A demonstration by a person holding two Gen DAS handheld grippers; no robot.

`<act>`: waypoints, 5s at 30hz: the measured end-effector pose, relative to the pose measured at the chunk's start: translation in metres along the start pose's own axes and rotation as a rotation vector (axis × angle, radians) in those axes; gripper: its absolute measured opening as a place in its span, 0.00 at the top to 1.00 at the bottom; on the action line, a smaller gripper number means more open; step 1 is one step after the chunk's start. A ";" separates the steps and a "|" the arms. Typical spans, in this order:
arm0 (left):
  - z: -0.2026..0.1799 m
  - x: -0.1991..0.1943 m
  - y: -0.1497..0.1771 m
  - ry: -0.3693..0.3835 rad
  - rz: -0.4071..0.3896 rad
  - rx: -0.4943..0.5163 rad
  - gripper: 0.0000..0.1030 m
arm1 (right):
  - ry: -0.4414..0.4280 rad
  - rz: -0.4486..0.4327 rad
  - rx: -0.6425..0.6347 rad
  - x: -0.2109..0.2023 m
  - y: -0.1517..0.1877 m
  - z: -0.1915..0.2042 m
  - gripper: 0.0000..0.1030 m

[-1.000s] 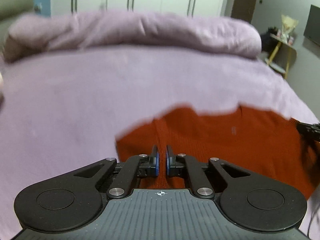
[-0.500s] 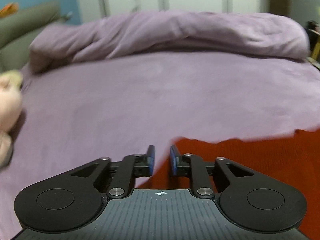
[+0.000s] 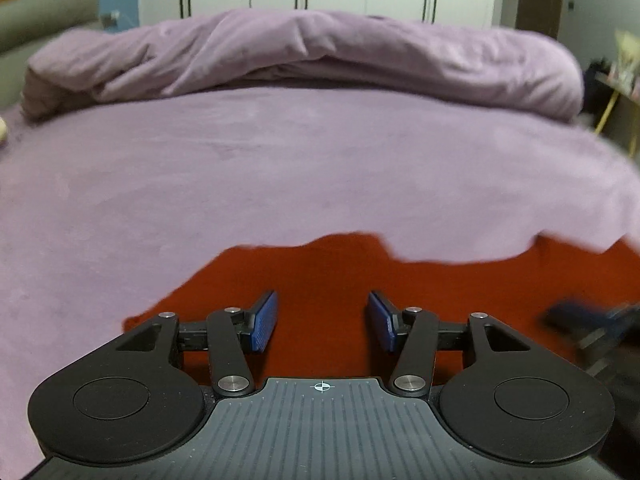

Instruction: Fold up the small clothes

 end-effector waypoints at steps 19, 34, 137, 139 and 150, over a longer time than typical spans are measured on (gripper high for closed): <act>0.043 -0.014 0.011 -0.070 -0.007 -0.075 0.42 | 0.371 0.040 0.167 0.012 0.026 -0.151 0.96; 0.054 -0.091 0.058 -0.029 -0.024 -0.127 0.34 | 0.422 0.044 0.036 -0.053 0.058 -0.139 0.92; -0.046 -0.106 0.090 0.430 0.207 -0.315 0.50 | -0.415 0.438 0.854 -0.032 0.027 -0.082 0.36; -0.049 -0.106 0.090 0.422 0.206 -0.298 0.50 | -0.371 0.423 0.794 -0.031 0.022 -0.075 0.59; -0.076 -0.126 0.098 0.404 0.234 -0.171 0.47 | -0.142 0.181 0.365 -0.082 -0.024 -0.050 0.90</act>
Point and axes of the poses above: each gripper's, at about its wrist camera, not at the fingertips, and x roughly the way its jaws point, z to its left, y to its underside, the point moved 7 cm from there along x, roughly the way its jaws point, and after that the axes turned 14 degrees about y, right-handed, at the moved point
